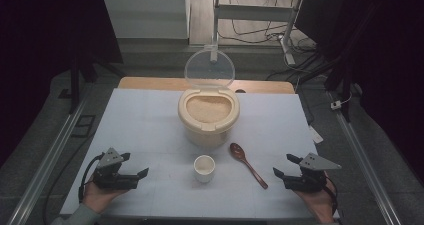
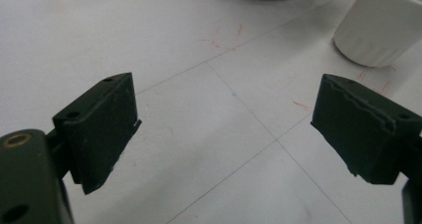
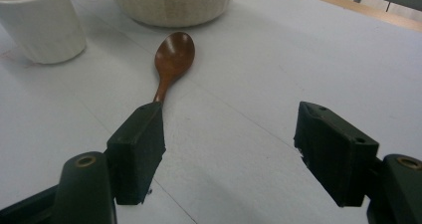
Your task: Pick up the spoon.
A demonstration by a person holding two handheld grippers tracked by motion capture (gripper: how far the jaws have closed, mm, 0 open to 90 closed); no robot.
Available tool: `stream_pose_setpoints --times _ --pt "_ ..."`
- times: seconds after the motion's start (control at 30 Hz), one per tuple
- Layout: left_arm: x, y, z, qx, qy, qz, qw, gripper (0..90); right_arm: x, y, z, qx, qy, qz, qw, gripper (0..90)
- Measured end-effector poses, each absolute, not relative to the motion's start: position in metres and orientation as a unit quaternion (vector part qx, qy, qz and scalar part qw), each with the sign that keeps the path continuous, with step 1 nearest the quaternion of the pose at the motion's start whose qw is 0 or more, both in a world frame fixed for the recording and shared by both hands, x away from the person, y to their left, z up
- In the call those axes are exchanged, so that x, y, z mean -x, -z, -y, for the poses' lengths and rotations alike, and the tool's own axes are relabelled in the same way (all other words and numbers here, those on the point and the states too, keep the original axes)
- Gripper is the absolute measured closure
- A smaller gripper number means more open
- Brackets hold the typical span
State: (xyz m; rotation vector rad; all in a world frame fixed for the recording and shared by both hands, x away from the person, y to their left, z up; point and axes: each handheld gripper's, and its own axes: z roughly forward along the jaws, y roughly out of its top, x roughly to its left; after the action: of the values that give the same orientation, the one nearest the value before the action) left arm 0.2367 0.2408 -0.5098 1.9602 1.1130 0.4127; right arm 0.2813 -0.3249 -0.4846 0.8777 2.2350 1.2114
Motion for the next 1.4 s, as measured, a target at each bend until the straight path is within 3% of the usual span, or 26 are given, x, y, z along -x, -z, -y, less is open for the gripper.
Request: stream_pose_setpoints --times 1.03,1.4 --pt "-0.242 0.513 -0.237 -0.789 -0.160 -0.435 0.402 10.9 -0.299 0.426 0.263 -0.322 -0.358 -0.862 0.157 31.7" --pt "-0.244 0.514 -0.235 -0.793 -0.158 -0.432 0.399 10.9 -0.314 0.433 0.232 -0.346 -0.281 -0.888 0.113 33.7"
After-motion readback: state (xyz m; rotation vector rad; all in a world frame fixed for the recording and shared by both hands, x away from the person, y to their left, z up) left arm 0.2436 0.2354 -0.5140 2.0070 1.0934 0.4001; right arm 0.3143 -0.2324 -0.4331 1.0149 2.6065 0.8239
